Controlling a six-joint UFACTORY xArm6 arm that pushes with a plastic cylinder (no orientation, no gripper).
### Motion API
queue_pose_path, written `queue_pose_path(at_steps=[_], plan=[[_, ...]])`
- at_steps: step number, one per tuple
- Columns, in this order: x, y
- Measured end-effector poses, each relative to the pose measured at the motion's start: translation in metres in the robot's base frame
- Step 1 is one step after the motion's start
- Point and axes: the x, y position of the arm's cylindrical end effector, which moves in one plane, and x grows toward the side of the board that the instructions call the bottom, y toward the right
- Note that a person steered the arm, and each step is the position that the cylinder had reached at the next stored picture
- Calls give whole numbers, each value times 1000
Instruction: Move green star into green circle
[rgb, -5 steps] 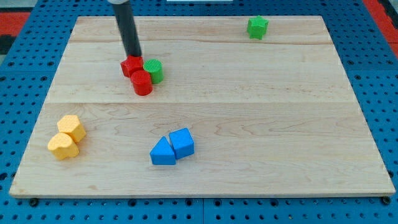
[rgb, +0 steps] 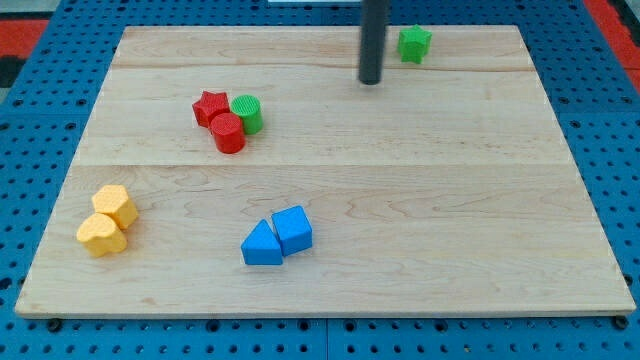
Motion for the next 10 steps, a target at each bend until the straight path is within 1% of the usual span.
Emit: queue_pose_path(at_steps=[1, 2, 3, 4, 5, 6, 8, 9, 10], plan=[[-16, 64], [-56, 92], [-99, 81], [-92, 30], [-44, 20], [-14, 37], [61, -47], [96, -70], [128, -67]])
